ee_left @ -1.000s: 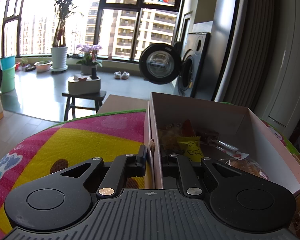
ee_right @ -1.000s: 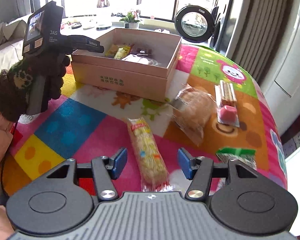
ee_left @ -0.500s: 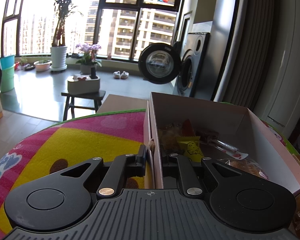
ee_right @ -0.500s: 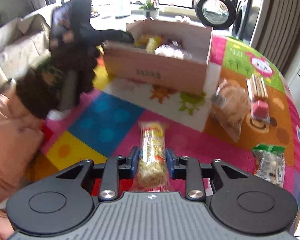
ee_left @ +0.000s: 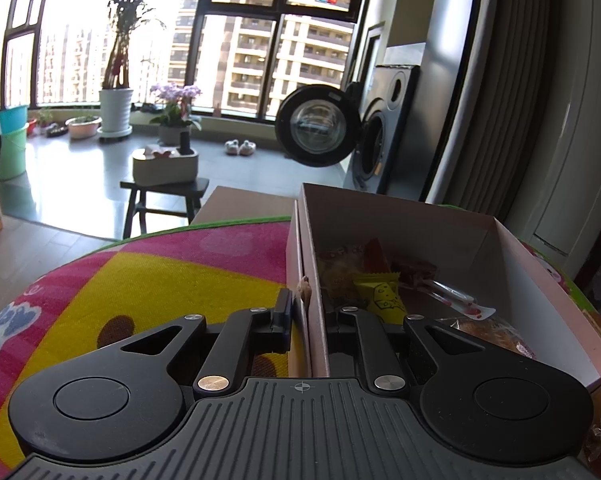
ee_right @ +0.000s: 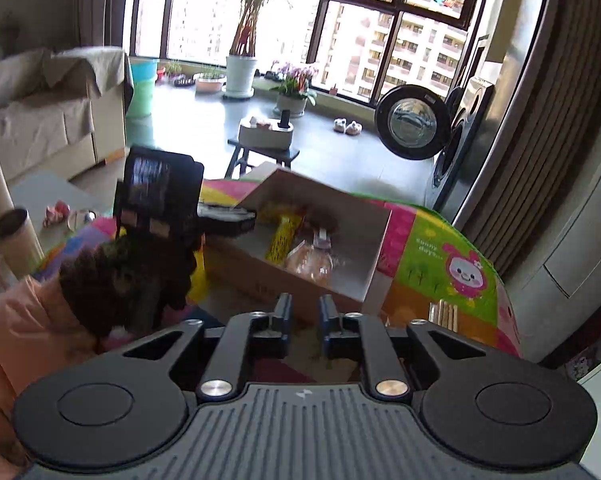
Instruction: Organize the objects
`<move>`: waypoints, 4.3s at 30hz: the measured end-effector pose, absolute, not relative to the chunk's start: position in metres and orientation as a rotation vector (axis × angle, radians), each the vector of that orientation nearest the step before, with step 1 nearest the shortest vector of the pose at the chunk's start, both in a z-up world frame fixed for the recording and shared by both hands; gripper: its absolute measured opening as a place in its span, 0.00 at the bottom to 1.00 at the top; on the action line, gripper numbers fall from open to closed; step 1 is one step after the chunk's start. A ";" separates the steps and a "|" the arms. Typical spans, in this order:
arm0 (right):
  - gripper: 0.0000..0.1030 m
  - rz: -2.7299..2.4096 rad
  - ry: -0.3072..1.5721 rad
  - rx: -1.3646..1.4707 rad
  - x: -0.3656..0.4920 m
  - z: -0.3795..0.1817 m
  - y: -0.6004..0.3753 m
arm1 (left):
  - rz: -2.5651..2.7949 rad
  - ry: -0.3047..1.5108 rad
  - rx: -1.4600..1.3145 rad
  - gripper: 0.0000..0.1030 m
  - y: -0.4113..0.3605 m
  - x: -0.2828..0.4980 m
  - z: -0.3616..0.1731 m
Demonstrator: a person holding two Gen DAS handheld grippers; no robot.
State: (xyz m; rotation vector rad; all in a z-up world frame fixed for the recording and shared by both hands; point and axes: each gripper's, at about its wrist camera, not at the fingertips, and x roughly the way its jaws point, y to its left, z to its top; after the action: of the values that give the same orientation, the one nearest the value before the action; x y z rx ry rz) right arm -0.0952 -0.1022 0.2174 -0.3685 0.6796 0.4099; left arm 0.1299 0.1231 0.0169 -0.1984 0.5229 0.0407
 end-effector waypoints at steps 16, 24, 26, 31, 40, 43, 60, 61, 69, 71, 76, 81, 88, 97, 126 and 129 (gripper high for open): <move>0.41 0.543 1.067 -0.317 -0.107 0.097 -0.110 | 0.041 0.523 -0.198 0.14 0.123 0.130 0.016; 0.27 0.557 0.876 -0.226 -0.113 0.164 -0.108 | 0.041 0.522 -0.198 0.14 0.123 0.130 0.016; 0.27 0.541 0.765 -0.198 -0.108 0.202 -0.110 | 0.041 0.523 -0.198 0.14 0.123 0.130 0.016; 0.27 0.471 0.578 -0.165 -0.075 0.268 -0.112 | 0.041 0.523 -0.198 0.14 0.123 0.130 0.016; 0.27 0.342 0.641 -0.193 0.021 0.241 -0.084 | 0.041 0.523 -0.198 0.14 0.123 0.130 0.016; 0.27 0.309 0.695 -0.205 0.046 0.221 -0.077 | 0.041 0.522 -0.198 0.14 0.123 0.130 0.016; 0.49 0.238 0.794 -0.191 0.087 0.174 -0.079 | 0.040 0.524 -0.199 0.14 0.124 0.130 0.015; 0.50 0.236 0.785 -0.195 0.084 0.177 -0.081 | 0.039 0.524 -0.201 0.14 0.124 0.130 0.015; 0.71 0.187 0.725 -0.155 0.039 0.189 -0.128 | 0.039 0.525 -0.201 0.14 0.124 0.130 0.015; 0.78 0.164 0.715 -0.137 0.019 0.187 -0.145 | 0.039 0.524 -0.201 0.14 0.124 0.130 0.015; 0.92 0.059 0.677 -0.096 -0.036 0.170 -0.188 | 0.039 0.524 -0.200 0.14 0.124 0.130 0.015; 1.00 -0.012 0.709 -0.104 -0.079 0.129 -0.210 | 0.041 0.523 -0.197 0.14 0.126 0.130 0.015; 1.00 -0.025 0.696 -0.101 -0.092 0.099 -0.217 | 0.047 0.524 -0.182 0.14 0.126 0.127 0.017; 1.00 0.000 0.536 -0.064 -0.088 0.110 -0.234 | 0.090 0.585 -0.110 0.10 0.115 0.122 0.015; 1.00 0.425 0.855 -0.138 -0.062 0.068 -0.170 | 0.130 0.642 -0.122 0.11 0.107 0.116 0.023; 1.00 0.473 0.899 -0.124 -0.060 0.077 -0.179 | 0.129 0.654 -0.115 0.11 0.107 0.117 0.024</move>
State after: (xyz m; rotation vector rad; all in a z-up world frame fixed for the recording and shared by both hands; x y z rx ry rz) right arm -0.0598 -0.1785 0.0765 -0.1236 0.8988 0.4735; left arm 0.1173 0.1071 0.0242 -0.1154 0.6537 0.1292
